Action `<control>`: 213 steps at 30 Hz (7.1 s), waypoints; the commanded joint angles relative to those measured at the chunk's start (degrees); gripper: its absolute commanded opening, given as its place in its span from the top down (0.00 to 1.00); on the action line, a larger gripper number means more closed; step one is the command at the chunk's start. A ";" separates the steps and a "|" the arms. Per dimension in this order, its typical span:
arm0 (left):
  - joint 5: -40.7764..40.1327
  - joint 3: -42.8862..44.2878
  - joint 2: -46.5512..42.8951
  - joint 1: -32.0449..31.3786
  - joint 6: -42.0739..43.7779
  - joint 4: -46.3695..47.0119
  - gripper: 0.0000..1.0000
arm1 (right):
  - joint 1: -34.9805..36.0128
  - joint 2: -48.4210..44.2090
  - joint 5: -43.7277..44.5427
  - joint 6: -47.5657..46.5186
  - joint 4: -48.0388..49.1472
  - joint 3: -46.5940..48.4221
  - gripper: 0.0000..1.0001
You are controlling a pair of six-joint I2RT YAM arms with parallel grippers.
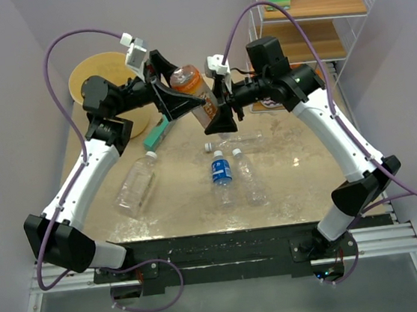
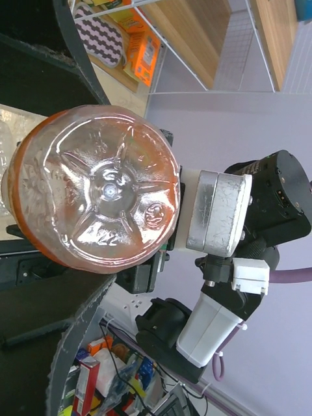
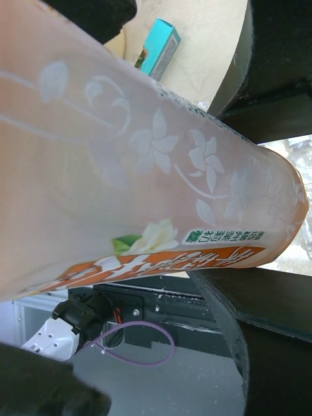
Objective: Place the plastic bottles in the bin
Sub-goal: Pick up the plastic bottle at the center of the board, then place the plastic bottle in the trash bin, then pick up the plastic bottle at the center of the board.
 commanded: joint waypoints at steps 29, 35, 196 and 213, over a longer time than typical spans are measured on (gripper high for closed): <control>-1.72 3.36 -4.28 5.78 5.41 -8.44 1.00 | 0.90 -7.86 15.49 -1.03 1.98 -5.17 0.01; -1.63 3.88 -5.25 13.25 5.05 -8.97 1.00 | 0.81 -9.35 19.36 -1.29 2.94 -7.54 0.01; -22.19 10.75 -5.42 27.23 66.31 -74.53 0.01 | -11.76 -12.35 37.21 -9.38 12.35 -34.00 0.01; -29.48 -8.67 -14.30 27.15 74.23 -86.93 0.01 | -11.84 -11.55 36.07 -7.98 14.46 -35.76 0.01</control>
